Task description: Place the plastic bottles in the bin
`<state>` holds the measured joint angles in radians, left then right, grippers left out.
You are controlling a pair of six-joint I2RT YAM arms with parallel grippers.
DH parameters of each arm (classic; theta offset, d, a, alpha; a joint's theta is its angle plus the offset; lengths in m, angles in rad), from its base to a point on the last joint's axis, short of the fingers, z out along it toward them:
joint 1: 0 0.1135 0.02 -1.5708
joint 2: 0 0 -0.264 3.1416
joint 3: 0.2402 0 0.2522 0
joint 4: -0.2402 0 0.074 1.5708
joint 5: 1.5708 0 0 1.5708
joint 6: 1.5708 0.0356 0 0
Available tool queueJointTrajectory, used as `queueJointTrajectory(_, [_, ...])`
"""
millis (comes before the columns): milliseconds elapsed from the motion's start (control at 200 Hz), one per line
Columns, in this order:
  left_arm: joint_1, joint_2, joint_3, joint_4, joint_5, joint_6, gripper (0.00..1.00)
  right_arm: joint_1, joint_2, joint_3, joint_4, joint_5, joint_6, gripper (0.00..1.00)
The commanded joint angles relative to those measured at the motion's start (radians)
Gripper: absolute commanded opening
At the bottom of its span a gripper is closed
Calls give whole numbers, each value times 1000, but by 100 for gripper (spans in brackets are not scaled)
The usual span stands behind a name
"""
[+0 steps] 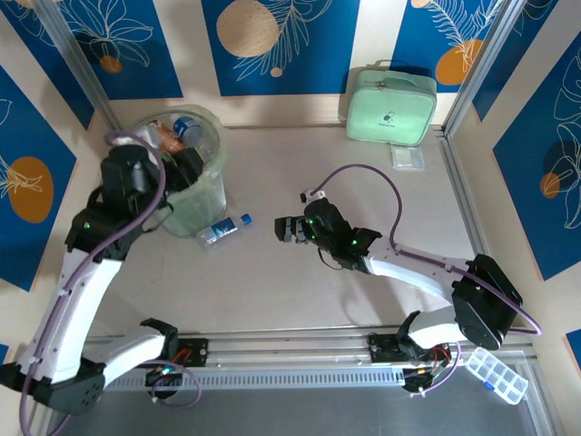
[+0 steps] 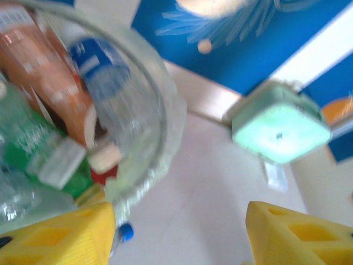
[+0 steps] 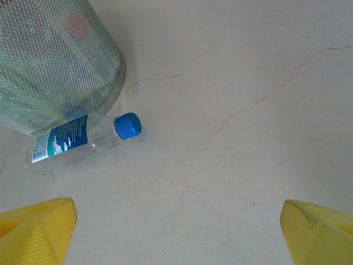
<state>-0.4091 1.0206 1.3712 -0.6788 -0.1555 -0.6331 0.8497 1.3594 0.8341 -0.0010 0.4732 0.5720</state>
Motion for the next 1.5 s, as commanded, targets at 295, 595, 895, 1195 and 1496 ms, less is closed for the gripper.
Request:
queueJointTrajectory(295, [-520, 166, -228, -157, -433, 239, 77, -50, -170, -51, -110, 314, 149, 94])
queueJointTrajectory(595, [-459, 338, -366, 52, -437, 317, 98, -199, -260, -123, -84, 202, 177, 93])
queueJointTrajectory(895, [-221, 482, -403, 180, -267, 289, 100, -211, -224, -103, -70, 117, 159, 94])
queueJointTrajectory(1195, [-199, 592, -417, 247, -266, 302, 100, -225, -180, -93, -34, -1, 146, 94])
queueJointTrajectory(1496, [-200, 639, -450, 305, -279, 314, 100, -224, -129, -66, -32, -64, 137, 94])
